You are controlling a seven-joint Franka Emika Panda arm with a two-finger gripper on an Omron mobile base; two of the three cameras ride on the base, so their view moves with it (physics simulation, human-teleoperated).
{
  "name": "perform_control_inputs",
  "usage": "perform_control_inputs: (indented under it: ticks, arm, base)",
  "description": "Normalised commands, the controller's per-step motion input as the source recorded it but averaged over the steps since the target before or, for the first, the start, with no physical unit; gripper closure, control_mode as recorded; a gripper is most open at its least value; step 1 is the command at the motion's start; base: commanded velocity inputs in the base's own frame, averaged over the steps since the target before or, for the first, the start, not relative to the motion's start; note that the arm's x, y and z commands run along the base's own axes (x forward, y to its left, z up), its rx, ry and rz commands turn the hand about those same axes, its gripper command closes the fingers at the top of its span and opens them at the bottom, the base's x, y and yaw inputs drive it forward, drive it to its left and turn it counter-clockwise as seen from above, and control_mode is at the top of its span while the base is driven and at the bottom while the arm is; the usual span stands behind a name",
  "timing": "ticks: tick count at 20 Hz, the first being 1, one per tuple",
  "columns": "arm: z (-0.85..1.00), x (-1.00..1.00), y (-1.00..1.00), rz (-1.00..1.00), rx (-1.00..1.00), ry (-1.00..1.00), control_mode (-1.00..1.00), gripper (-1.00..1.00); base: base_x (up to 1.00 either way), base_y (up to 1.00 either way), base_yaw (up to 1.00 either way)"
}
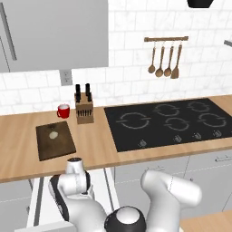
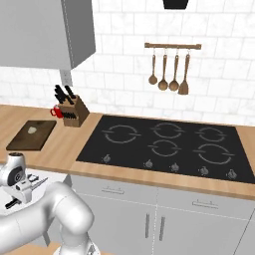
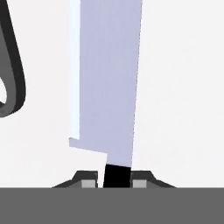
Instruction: Place the appropriate cutting tool for cutting the garlic skin on the cutting board.
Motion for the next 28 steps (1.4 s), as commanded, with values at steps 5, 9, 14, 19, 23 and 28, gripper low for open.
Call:
perform_control_inputs:
  ticks: [5, 9, 14, 19, 23, 28]
  arm:
    - [1.00, -0.42, -0.01, -0.03, 0.01, 0.15, -1.00, 1.00]
    - [1.00, -0.27, -0.02, -0.03, 0.00, 0.18, -1.00, 1.00]
    - [0.87, -0.55, -0.02, -0.01, 0.00, 0.20, -1.00, 1.00]
    - [0.80, -0.73, 0.00, 0.00, 0.00, 0.17, -1.00, 1.00]
    - [0.85, -0.52, -0.08, 0.10, -0.03, 0.03, -1.00, 1.00]
    - [0.52, -0.22, -0.37, 0.10, -0.12, -0.07, -1.00, 1.00]
  base:
    - [0.00, 0.00, 0.00]
    - [0.00, 0.00, 0.00]
    - [0.00, 0.00, 0.00]
    - [0.00, 0.00, 0.00]
    - [0.00, 0.00, 0.00]
    - [0.00, 0.00, 0.00]
